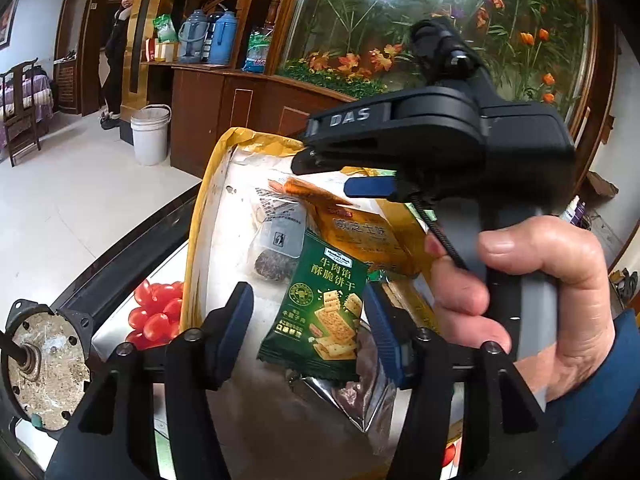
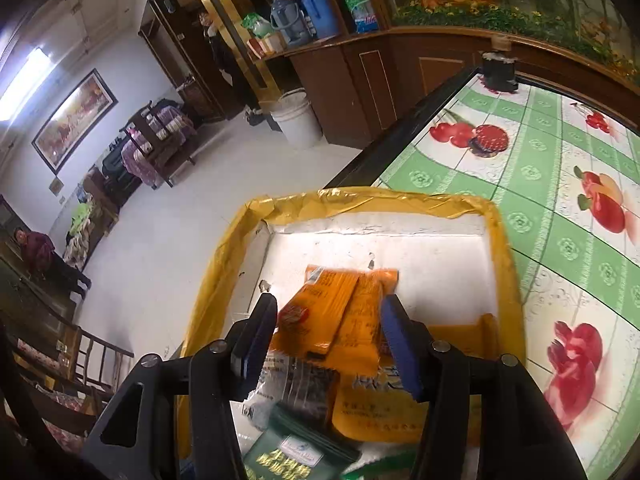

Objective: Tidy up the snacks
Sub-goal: 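Open both tools to drop the packs into the box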

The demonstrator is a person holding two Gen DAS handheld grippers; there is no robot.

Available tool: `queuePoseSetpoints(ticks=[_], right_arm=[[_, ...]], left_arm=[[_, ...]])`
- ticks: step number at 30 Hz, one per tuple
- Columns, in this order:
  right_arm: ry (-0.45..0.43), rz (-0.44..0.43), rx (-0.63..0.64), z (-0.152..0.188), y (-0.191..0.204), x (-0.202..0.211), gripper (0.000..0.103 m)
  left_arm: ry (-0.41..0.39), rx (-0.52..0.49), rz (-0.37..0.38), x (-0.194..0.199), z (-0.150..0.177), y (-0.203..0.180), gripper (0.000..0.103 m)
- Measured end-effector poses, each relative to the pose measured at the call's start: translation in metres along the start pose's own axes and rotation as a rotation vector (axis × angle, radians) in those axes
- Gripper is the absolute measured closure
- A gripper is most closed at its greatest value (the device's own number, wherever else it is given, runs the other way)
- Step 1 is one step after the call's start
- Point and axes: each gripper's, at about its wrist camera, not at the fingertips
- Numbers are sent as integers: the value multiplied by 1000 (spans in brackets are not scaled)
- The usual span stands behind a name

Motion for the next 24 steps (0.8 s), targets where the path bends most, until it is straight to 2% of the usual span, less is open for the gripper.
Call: queuePoseSetpoints(ticks=[7,9,10,16,24], right_arm=[[-32,-26,-23,8,-4,24,45],[-34,-30,-23,12,-1,30,45],[-39,-32,-24,14,0,34,45],[-67,-50,-20,29,9,57,45],[-157,-57,-64,55,0,110,43]], left_arm=[[-26,-10,-3,5,0,-1,41],[-54,-14,-8,9,0,-1,30],[-74,-16,-10,12,0,-1,28],[-156,-28,-16,25,-1,-4,28],[-163,-3,-45,22,-3,2,28]])
Point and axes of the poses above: each gripper's, at about its wrist camera, not at the fingertips, and x roughly against the way its jaws point, y to its left, z to its underside, and after that the axes turned 13 degrees about -z, right-handed
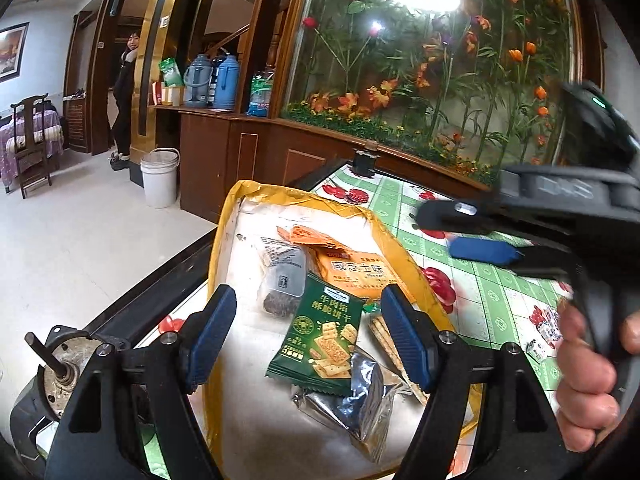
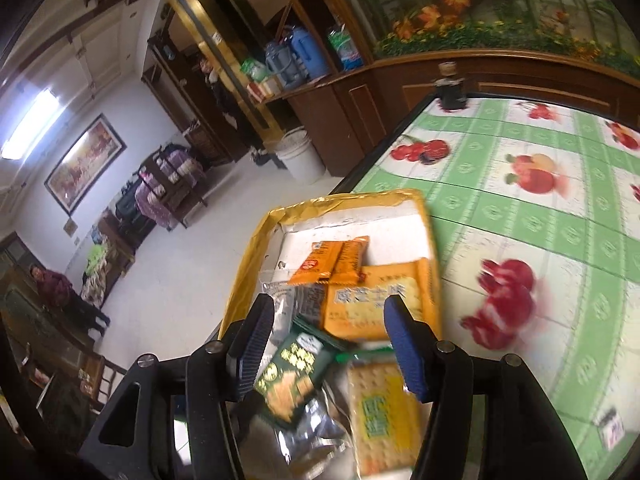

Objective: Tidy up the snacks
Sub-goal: 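Open both tools to drop the packs into the box, then move both tools back over the table toward the small white-blue candy packs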

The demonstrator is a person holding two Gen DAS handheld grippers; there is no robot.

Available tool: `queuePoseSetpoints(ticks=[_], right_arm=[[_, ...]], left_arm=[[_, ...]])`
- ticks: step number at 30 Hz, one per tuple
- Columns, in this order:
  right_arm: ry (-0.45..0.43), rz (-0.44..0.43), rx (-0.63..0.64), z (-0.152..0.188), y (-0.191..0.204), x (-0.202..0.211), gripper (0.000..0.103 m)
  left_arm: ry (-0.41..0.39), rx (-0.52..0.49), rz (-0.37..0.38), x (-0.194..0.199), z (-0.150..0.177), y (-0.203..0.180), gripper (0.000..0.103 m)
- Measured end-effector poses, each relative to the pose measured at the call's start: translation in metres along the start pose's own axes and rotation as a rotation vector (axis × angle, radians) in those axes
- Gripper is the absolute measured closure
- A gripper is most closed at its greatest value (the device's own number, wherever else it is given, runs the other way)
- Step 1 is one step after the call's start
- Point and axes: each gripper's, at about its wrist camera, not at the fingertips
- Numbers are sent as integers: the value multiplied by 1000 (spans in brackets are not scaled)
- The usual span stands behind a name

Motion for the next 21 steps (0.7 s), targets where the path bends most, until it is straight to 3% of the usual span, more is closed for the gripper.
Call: queuePoseSetpoints(ticks=[9,21], right_arm=[[-56,-31,-51,42,-17,63,42],[-85,9,-134,86,-69,111,42]], left_arm=[[-40,-11,-28,7,0,-1,28],[-85,-22,-48,15,1,-4,28]])
Point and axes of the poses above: each gripper's, at about its wrist camera, not at the fingertips, and x roughly against the way its jaws point, y to its left, z to its underside, and after that the axes turned 13 degrees about -z, right-handed
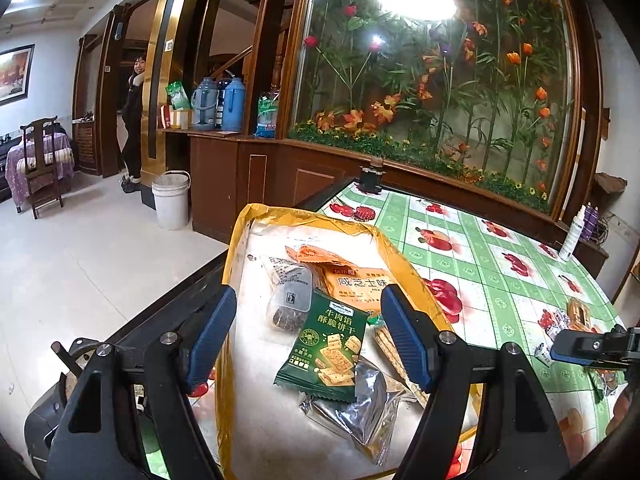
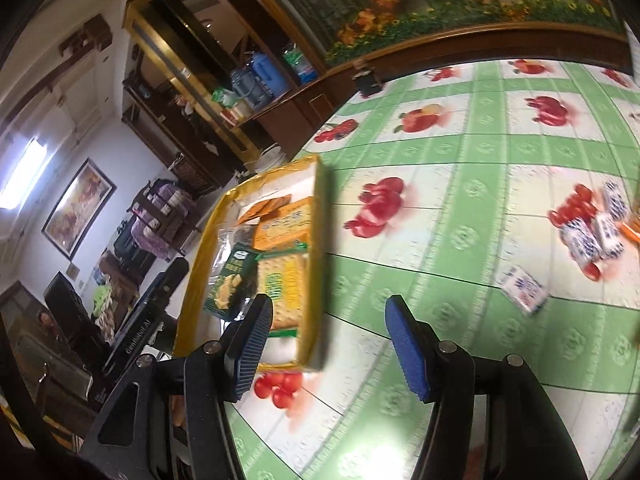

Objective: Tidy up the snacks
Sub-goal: 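Move both tools back over the table toward the small white-blue candy packs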

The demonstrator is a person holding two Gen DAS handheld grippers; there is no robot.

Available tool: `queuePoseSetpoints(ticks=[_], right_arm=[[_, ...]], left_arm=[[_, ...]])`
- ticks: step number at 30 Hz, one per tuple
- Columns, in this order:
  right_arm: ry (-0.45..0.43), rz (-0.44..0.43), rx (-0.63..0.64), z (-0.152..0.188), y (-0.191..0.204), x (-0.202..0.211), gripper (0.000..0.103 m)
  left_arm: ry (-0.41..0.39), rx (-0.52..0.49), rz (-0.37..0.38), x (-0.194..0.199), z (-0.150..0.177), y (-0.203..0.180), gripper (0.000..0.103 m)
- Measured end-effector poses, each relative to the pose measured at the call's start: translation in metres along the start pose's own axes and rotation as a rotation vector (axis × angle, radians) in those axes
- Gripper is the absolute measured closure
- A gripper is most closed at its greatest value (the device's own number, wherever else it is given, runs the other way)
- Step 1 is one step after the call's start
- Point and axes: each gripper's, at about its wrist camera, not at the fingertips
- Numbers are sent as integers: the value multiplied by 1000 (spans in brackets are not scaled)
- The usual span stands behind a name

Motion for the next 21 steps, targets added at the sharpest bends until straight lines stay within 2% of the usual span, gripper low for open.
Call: queuePoseSetpoints(ticks=[11,21], right_arm=[[-9,-24,22,9,2,14,42],[-26,-16,10,15,-9,29,42]], left_arm=[[9,28,-19,0,1,6,28],[-26,25,-15,6,1,6,28]])
Point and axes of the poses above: each gripper's, at about its wrist camera, not at the fingertips, and x roughly against the way its jaws point, y to its left, z to its underside, and after that the axes turned 13 degrees about -z, right-handed
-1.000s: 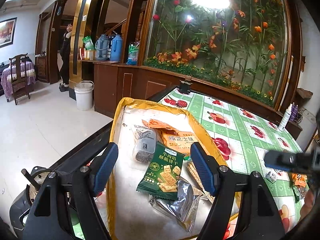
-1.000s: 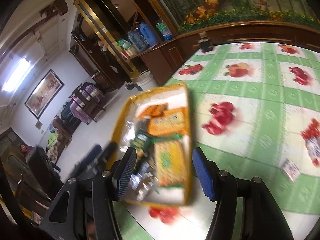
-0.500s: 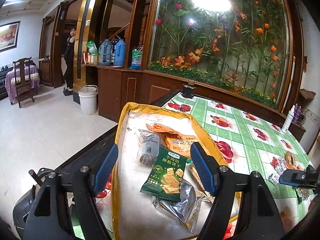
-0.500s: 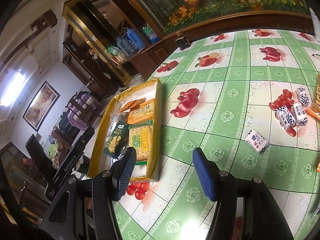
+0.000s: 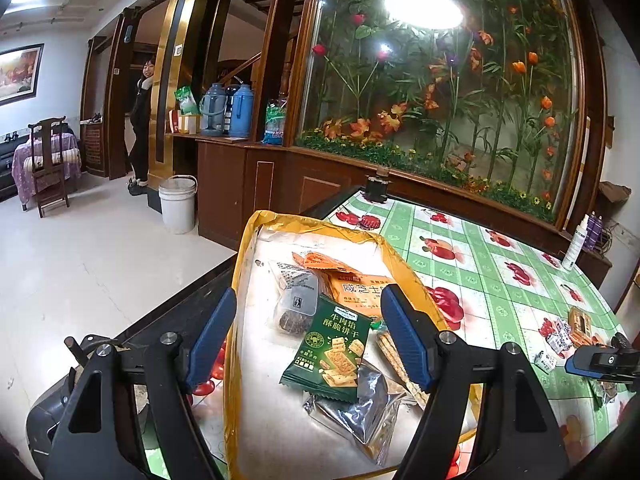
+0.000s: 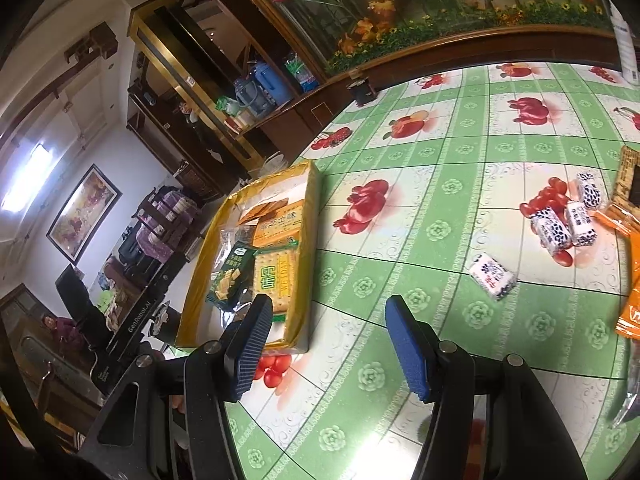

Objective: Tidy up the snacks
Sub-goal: 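Move both tools back over the table toward the small white-blue candy packs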

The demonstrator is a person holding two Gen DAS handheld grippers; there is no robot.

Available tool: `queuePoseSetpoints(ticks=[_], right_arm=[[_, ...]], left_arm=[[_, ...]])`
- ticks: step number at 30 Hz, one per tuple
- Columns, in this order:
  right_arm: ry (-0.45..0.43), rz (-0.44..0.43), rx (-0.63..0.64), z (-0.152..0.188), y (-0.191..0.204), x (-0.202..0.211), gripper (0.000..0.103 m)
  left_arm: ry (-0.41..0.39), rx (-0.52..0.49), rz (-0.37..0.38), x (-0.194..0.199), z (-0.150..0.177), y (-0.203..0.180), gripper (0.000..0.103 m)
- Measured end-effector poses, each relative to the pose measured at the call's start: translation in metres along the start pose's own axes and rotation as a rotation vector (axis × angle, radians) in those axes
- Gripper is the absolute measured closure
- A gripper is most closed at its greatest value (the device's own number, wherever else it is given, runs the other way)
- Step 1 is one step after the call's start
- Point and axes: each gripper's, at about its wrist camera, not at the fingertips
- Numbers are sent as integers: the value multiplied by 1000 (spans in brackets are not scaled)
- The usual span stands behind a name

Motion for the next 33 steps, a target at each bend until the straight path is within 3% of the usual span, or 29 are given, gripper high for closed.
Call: queuePoseSetpoints(ticks=[15,23,28,33], right_arm=[[-27,20,-28,-2,-13,13,42],[-142,80,-97,-15,-50,60,42],[-190,80,-154,-18,-67,81,42],[-213,110,-184,-20,-77,90,42]], left_arm=[[-20,23,31,7,-1,3,28],[-35,-114,66,28,-3,-29,28],[30,-185,195,47,-13,-63,28],[219,-277,386,49,-7,-129,28]])
Point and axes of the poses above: each gripper's, at about its wrist camera, not at the fingertips, and x roughly against the way its jaws point, y to its left, z to its underside, and after that the axes turned 13 degrees about -z, right-handed
